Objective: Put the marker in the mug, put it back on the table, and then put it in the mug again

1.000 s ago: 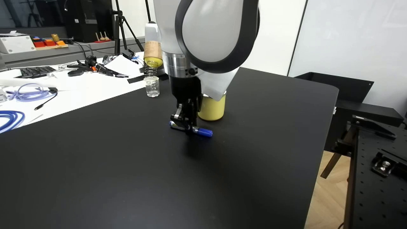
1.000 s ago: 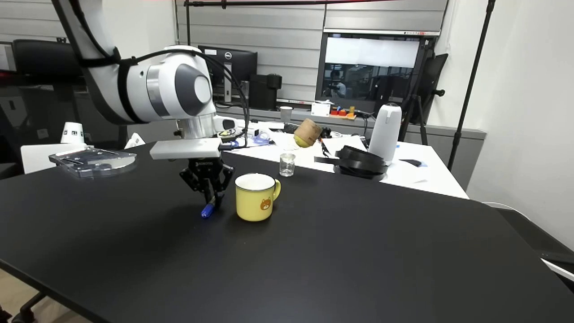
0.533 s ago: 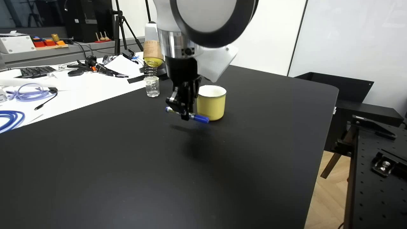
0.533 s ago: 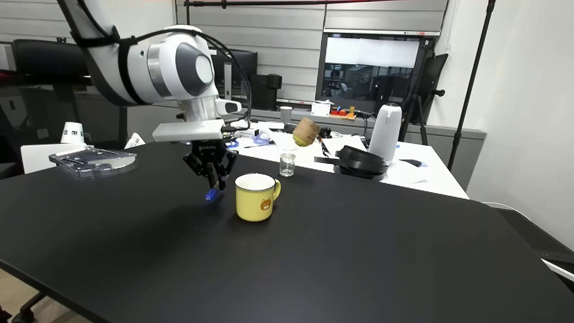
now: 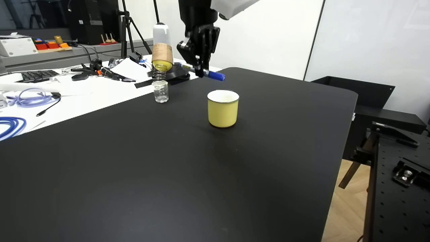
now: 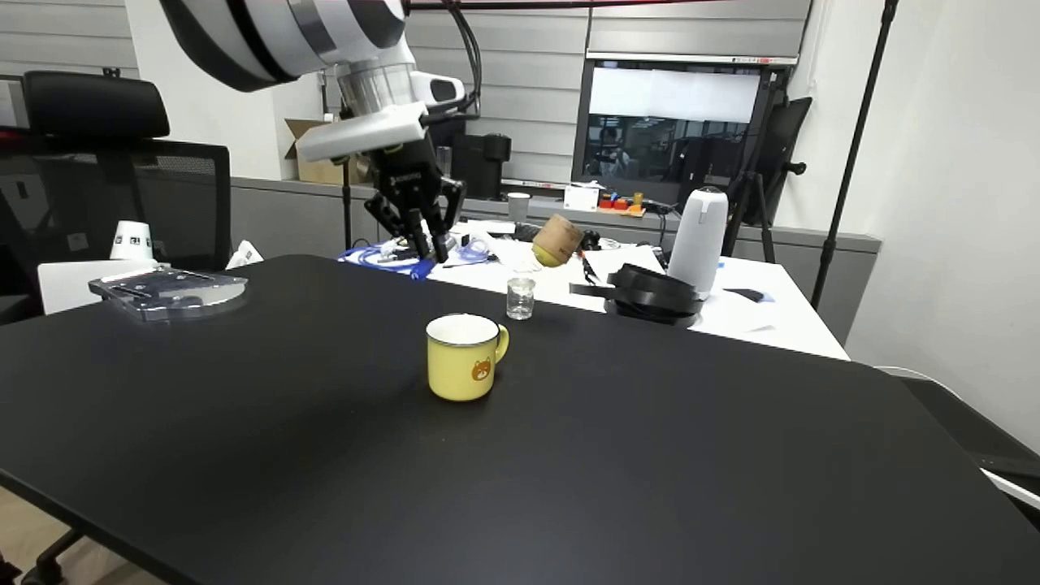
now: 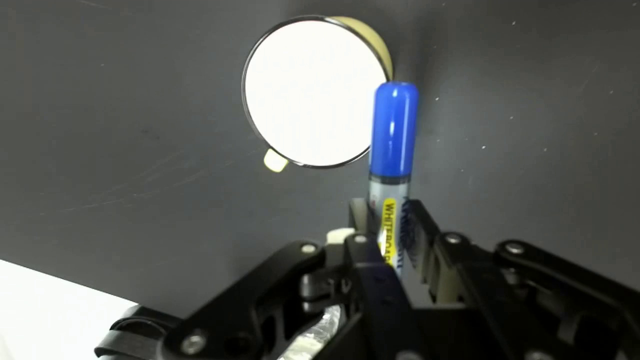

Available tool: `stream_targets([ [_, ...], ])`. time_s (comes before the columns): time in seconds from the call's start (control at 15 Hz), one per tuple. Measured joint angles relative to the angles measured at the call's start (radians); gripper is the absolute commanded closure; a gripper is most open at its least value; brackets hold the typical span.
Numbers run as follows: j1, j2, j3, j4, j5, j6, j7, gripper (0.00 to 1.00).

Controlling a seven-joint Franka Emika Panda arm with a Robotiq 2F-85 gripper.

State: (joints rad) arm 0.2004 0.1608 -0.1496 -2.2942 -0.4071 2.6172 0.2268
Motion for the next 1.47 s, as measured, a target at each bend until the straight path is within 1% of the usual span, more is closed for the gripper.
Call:
stream_targets([
  [0.13, -0.025, -0.021, -0.002, -0.006, -0.089, 0.034, 0.077, 0.95],
  [0.2, -0.036, -0.026, -0.008, -0.012, -0.161, 0.073, 0.142, 0.95],
  [0.27, -0.036, -0.027, -0.027, -0.017, -0.24, 0.115, 0.215, 0.95],
  [0.4, -0.018, -0.027, -0.096, -0.022, -0.399, 0.184, 0.362, 0.95],
  [0.53, 0.0, -0.027, -0.159, -0.024, -0.535, 0.214, 0.502, 0.95],
  [0.67, 0.008, -0.027, -0.188, -0.039, -0.648, 0.215, 0.638, 0.95],
  [0.8, 0.012, -0.027, -0.188, -0.079, -0.693, 0.215, 0.72, 0.95],
  [1.07, 0.028, -0.02, -0.182, -0.156, -0.696, 0.252, 0.797, 0.95],
  [1.33, 0.04, 0.003, -0.182, -0.171, -0.704, 0.314, 0.878, 0.95],
  [1.47, 0.044, 0.009, -0.183, -0.167, -0.734, 0.335, 0.923, 0.95],
])
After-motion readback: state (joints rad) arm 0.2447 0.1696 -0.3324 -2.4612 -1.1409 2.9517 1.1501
